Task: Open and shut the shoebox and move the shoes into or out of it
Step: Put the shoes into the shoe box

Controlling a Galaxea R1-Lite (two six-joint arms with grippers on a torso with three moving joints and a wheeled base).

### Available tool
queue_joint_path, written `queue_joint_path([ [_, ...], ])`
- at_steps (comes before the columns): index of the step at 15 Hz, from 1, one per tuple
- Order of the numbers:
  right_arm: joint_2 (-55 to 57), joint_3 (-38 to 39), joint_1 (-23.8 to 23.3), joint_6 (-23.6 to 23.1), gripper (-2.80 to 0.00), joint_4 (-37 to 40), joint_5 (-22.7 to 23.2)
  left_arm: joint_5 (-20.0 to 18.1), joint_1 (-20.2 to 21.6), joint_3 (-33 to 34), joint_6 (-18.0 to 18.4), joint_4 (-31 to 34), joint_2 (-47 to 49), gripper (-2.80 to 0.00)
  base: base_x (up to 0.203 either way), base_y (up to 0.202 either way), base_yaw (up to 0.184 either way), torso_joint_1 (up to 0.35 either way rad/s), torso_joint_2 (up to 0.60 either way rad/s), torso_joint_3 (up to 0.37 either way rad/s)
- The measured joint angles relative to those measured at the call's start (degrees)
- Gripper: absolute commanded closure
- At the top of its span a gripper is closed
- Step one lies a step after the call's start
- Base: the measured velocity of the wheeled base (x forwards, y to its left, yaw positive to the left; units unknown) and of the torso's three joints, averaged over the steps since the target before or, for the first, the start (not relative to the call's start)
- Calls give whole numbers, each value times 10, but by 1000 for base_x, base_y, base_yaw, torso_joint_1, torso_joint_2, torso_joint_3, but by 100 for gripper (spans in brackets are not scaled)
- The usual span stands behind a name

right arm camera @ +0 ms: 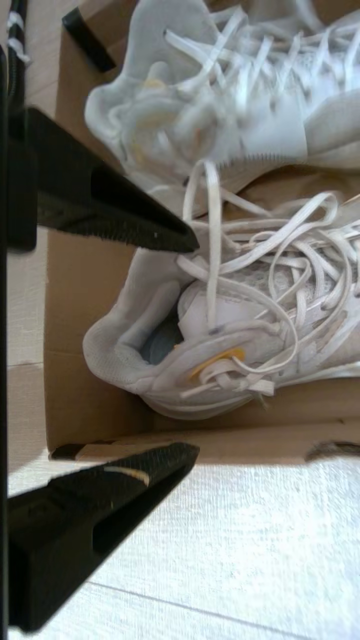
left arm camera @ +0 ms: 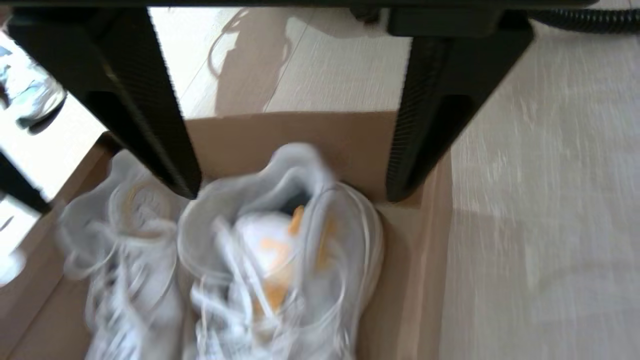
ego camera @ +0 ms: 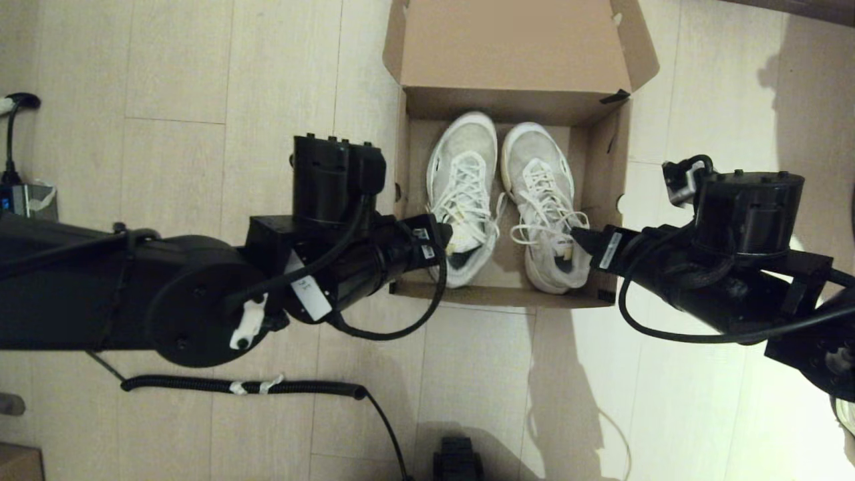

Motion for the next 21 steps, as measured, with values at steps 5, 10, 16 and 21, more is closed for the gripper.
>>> queue_joint_path([
  [5,-48,24,-11,-12,-280,1,-10,-2,45,2,1,20,-78,-280,0,0,0,0,0,0],
  [10,-58,56,-29,-29,-280,1,-12,-5,131,65,10,30,-136,-280,0,0,0,0,0,0],
  [16,-32,5,-80,-34,0,2,-34,-113,248,100,14,-45,-124,-280,0,0,0,0,0,0],
  [21,-35,3,-88,-29,0,1,-55,-144,263,104,14,-44,-128,-280,0,0,0,0,0,0],
])
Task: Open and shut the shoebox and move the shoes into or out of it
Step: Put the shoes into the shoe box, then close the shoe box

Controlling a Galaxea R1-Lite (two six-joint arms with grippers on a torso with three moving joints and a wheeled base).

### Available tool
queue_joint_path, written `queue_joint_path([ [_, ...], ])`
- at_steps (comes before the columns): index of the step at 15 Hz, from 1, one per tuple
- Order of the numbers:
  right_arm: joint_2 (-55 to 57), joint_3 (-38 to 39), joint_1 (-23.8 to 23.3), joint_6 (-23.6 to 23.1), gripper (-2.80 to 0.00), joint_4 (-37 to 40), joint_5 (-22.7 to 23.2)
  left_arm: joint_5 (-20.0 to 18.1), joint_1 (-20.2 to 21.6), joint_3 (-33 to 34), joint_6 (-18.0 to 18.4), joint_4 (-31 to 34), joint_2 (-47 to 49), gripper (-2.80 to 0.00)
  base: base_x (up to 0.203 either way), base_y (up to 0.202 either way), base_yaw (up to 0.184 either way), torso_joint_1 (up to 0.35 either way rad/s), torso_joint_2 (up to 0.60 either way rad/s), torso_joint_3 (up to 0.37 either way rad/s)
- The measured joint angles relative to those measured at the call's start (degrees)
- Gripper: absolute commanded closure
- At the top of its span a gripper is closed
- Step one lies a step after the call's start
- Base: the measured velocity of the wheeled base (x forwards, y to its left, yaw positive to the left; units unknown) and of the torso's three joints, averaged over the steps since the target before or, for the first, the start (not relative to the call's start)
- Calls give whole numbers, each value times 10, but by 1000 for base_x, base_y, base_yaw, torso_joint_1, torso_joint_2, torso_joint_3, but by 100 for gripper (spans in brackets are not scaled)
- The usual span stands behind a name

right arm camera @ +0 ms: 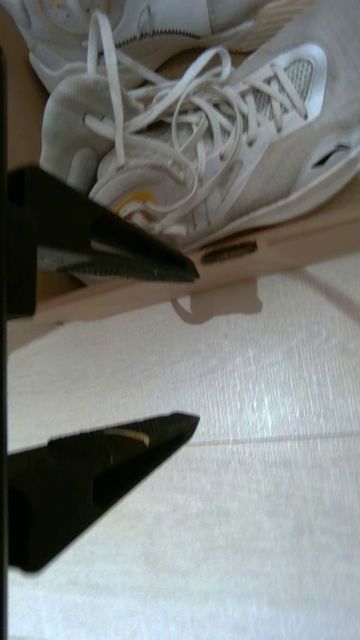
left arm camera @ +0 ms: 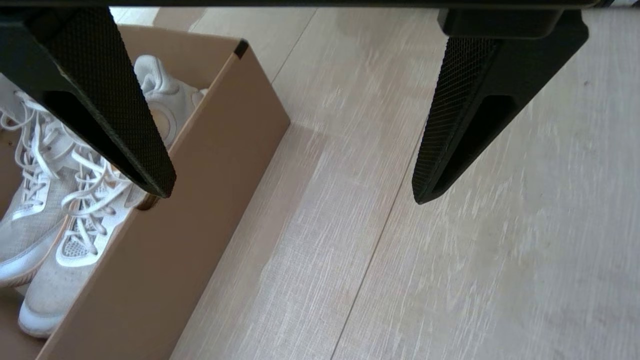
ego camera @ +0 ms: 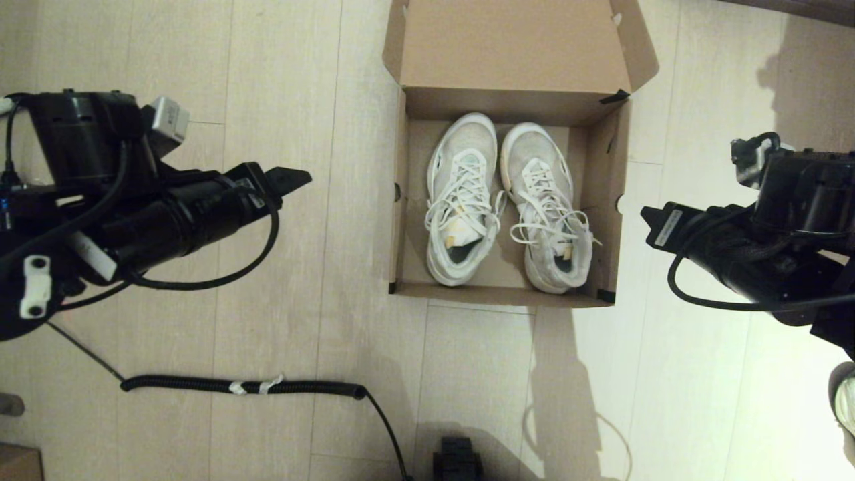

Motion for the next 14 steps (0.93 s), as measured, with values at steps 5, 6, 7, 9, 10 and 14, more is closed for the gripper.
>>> queue_joint_path([
  [5,-11,36,-1,3,0,-9,1,2,-40,28,-1,3,-5,-280,0,0,0,0,0,0],
  [6,-2,32,2,0,0,-27,0,6,-63,20,0,4,-1,-280,0,0,0,0,0,0],
  [7,8,26,11,-3,0,-49,-1,16,-90,9,1,9,6,-280,0,0,0,0,0,0],
  [9,22,16,41,-4,0,-65,-2,52,-146,-21,4,21,24,-280,0,0,0,0,0,0],
  [10,25,18,55,-4,0,-66,-2,72,-171,-39,6,24,36,-280,0,0,0,0,0,0],
  [14,27,52,85,-3,0,-69,-2,104,-221,-67,22,25,66,0,0,0,0,0,0,0],
])
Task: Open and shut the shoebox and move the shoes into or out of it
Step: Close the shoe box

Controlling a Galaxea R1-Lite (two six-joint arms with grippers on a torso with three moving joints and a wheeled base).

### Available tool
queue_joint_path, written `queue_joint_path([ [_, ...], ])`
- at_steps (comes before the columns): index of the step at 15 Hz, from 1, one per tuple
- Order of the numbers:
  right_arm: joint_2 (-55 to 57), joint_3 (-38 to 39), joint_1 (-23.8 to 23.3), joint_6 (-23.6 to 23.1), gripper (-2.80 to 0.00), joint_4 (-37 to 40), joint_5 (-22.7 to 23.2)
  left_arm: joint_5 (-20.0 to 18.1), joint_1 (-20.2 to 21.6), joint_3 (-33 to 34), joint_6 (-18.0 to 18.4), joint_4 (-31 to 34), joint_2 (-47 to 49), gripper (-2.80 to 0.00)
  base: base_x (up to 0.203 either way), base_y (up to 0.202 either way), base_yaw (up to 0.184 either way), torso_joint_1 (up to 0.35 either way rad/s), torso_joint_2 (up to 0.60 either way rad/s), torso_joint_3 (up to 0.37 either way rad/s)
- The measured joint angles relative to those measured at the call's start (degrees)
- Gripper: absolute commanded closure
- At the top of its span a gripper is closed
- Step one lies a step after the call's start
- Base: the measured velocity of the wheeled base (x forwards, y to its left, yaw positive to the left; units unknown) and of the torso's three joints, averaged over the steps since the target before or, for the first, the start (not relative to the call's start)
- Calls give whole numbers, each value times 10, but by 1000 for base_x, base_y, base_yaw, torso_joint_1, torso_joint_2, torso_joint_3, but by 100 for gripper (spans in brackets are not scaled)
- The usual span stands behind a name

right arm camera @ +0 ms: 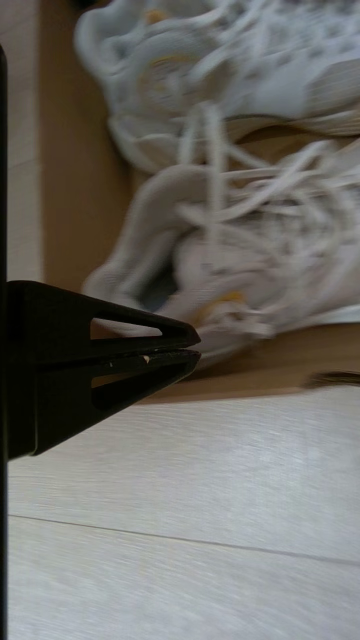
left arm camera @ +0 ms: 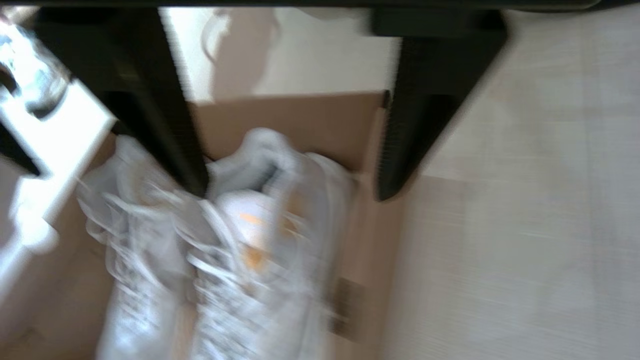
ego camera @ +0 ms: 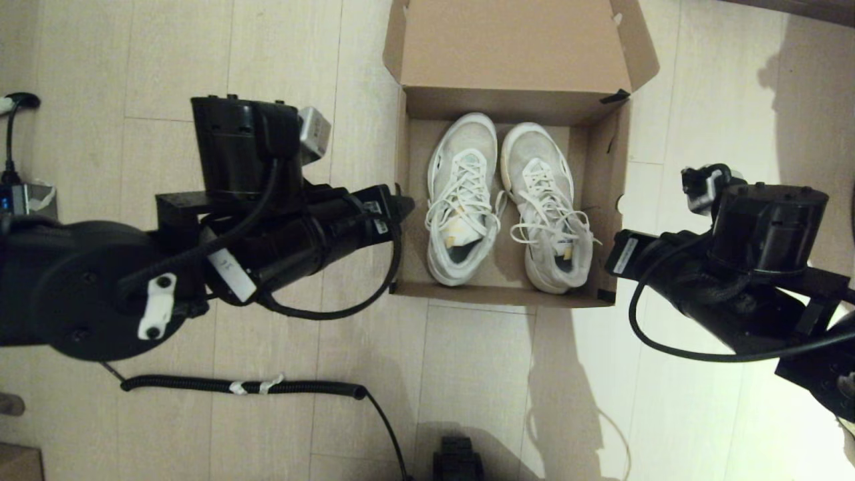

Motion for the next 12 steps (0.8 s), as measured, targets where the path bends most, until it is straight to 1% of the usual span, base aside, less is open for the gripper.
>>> queue_joint_path([
  [2,1,27,6,3,0,-8,2,-2,-37,-4,-8,-1,6,0,0,0,0,0,0,0],
  [4,4,49,9,4,0,-28,1,-6,-68,-4,-43,-3,14,0,0,0,0,0,0,0],
  [5,6,60,11,4,0,-39,2,-6,-74,-3,-57,-4,19,0,0,0,0,0,0,0],
  [7,16,84,14,5,0,-68,3,-6,-78,9,-85,-5,30,0,0,0,0,0,0,0],
  [10,39,111,22,2,0,-129,3,-2,-76,30,-89,-7,41,0,0,0,0,0,0,0],
  [12,49,118,30,2,0,-135,2,-2,-76,50,-90,-11,49,0,0,0,0,0,0,0],
])
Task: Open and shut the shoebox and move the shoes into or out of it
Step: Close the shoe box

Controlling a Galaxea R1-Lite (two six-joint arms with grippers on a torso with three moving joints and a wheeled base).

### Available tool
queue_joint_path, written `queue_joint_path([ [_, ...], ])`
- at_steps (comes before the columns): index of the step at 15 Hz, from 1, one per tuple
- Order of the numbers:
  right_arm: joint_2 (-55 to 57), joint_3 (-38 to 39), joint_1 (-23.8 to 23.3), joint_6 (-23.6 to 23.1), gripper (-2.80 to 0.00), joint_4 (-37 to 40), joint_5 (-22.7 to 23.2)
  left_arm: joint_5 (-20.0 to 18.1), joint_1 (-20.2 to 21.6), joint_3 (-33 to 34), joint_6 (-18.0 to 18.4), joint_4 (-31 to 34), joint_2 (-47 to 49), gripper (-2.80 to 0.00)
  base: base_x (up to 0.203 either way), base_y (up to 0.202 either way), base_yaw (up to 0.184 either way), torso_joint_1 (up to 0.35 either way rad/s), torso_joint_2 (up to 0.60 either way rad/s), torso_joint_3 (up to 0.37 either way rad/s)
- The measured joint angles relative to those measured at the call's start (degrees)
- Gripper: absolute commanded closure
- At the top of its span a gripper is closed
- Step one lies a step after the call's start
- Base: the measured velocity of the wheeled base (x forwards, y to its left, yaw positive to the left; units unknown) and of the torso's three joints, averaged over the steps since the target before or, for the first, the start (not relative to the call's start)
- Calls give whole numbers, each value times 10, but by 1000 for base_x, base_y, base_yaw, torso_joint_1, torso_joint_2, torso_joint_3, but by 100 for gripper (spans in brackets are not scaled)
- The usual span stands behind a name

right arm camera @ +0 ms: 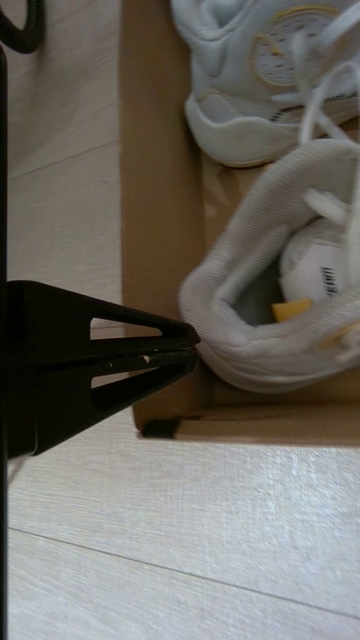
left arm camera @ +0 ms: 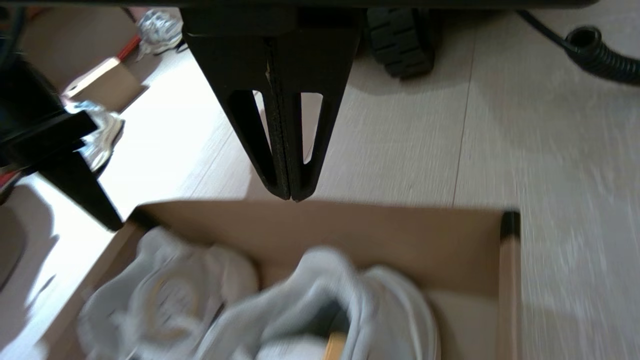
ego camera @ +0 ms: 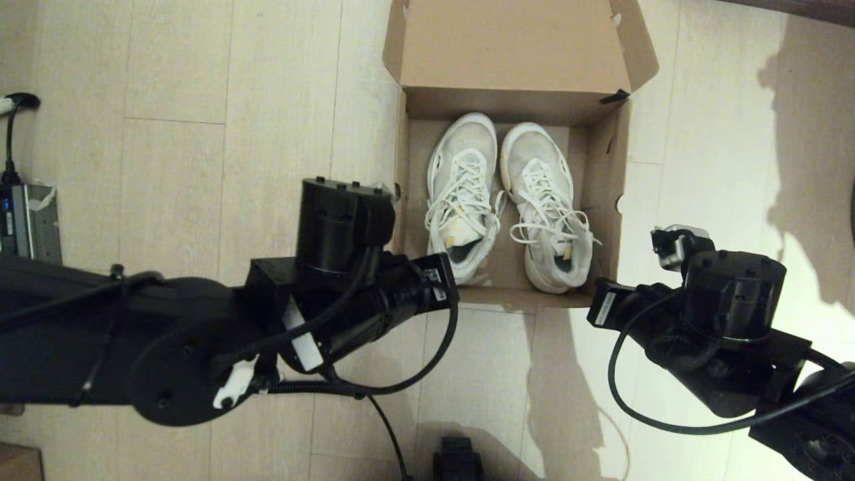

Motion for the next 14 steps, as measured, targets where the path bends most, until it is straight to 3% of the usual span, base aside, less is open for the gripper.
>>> queue_joint_path([
  [6,40,35,7,-1,0,-66,-1,3,4,79,12,-128,42,0,0,0,0,0,0,0],
  [14,78,67,8,-1,0,-86,0,4,-4,96,16,-137,57,0,0,0,0,0,0,0],
])
